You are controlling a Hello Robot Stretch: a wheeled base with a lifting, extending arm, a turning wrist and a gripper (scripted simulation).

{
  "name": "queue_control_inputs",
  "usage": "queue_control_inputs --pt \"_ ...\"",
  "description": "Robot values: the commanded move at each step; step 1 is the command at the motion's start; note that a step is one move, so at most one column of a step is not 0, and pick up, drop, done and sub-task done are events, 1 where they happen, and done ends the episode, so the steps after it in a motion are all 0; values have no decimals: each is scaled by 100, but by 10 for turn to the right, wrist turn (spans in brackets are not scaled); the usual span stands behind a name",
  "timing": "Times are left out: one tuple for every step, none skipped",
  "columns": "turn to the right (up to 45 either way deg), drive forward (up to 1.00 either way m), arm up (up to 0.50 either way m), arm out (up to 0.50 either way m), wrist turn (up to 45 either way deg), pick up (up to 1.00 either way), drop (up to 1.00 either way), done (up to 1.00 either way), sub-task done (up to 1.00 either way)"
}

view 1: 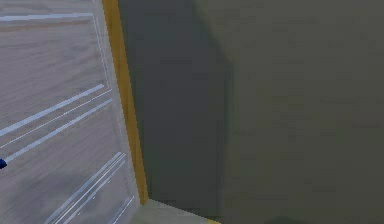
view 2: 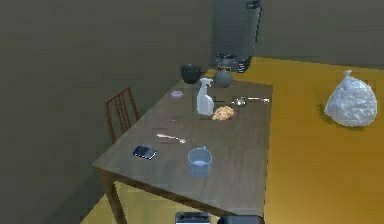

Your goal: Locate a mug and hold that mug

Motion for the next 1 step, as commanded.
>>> queue_control_inputs --pt "0 0 0 30 0 0 0 0 0"
